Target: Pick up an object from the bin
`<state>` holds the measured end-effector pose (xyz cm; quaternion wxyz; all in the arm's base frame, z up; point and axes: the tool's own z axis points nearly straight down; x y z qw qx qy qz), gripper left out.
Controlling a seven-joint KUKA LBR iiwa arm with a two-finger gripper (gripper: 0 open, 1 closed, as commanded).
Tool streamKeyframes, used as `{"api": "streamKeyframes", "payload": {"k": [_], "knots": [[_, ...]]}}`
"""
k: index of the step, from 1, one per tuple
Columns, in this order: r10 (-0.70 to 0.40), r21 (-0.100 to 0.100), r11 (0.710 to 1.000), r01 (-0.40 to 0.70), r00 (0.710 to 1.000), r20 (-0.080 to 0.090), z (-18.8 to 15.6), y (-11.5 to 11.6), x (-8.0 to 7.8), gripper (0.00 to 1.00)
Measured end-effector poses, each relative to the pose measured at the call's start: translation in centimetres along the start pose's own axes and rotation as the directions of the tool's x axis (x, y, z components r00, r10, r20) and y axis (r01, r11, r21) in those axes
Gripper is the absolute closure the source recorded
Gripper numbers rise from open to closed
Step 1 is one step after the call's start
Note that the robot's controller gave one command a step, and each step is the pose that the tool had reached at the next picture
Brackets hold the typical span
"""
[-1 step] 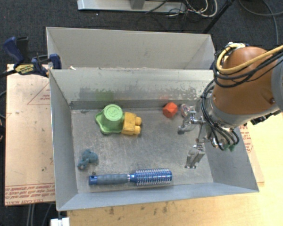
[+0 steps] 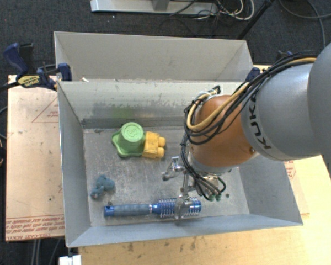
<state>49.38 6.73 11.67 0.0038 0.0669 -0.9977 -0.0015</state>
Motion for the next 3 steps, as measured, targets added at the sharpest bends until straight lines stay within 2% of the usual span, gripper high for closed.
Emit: {"api": "streamKeyframes", "payload": {"k": [1,2,3], "knots": [[-0.112,0.005,0.994,0.112,0.993,0.029,4.0,-0.2,0.2,0.0],[-0.113,0.004,0.994,0.113,0.993,0.021,4.1,-0.1,0.4,1.0],[-0.134,0.005,0.991,0.134,0.991,0.014,-12.0,-0.4,0.9,1.0]]}}
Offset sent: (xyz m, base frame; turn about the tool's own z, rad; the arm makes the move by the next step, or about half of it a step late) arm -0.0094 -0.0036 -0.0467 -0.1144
